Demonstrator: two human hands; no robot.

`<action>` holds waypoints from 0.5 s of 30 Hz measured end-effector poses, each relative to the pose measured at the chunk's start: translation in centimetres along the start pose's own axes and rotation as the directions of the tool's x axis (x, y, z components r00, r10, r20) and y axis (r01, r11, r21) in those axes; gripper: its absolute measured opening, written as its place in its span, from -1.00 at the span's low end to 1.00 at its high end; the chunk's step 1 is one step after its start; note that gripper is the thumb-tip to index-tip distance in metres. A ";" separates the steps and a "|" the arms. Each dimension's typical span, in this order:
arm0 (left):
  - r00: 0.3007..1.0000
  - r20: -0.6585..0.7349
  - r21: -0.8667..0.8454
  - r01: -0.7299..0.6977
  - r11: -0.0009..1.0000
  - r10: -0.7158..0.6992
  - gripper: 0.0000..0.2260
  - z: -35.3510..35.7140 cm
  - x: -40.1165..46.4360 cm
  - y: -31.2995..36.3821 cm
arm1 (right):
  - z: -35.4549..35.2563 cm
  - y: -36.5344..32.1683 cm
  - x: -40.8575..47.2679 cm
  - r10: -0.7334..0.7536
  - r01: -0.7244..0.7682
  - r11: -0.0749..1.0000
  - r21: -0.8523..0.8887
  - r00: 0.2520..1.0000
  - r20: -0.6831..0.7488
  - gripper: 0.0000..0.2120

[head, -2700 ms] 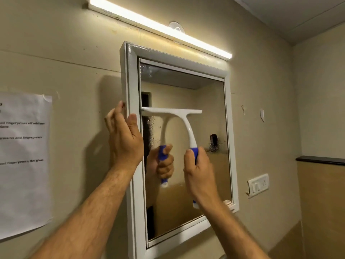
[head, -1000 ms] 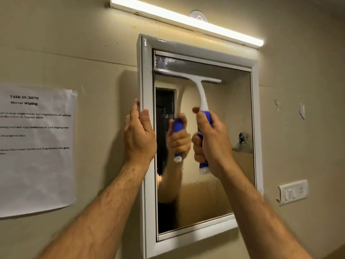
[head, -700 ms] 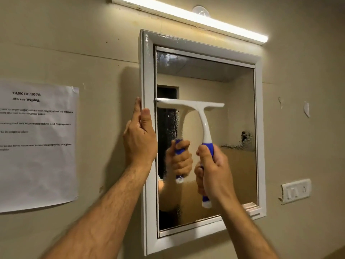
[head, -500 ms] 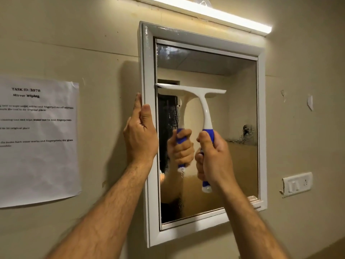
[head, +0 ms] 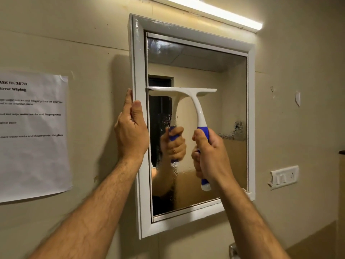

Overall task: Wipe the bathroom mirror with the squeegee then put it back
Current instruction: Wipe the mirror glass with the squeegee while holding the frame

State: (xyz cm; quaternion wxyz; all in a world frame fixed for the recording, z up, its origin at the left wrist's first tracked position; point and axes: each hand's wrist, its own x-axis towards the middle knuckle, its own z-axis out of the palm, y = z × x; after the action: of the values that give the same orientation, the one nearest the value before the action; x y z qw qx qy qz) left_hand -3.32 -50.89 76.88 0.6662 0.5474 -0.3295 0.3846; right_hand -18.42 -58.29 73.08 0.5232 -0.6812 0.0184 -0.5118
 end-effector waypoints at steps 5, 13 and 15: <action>1.000 0.020 -0.019 0.001 1.000 0.000 -0.59 0.1 0.1 -0.5 | -0.2 3.4 -2.6 0.039 -0.040 0.997 -0.066 0.999 -0.018 -0.82; 1.000 0.022 -0.015 0.001 1.000 -0.001 -0.59 0.2 0.1 -0.9 | 0.1 3.0 -1.8 0.002 -0.002 1.000 0.006 1.000 -0.008 -0.80; 1.000 0.011 -0.013 0.000 1.000 0.000 -0.60 0.2 0.0 -0.6 | 0.0 1.6 -0.6 -0.029 0.029 1.000 -0.002 1.000 0.000 -0.79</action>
State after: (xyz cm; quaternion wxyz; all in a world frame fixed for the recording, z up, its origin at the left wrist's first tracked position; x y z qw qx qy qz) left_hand -2.85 -51.12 76.60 0.6679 0.5453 -0.3358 0.3792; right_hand -17.85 -58.65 71.55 0.5152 -0.6817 0.0091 -0.5194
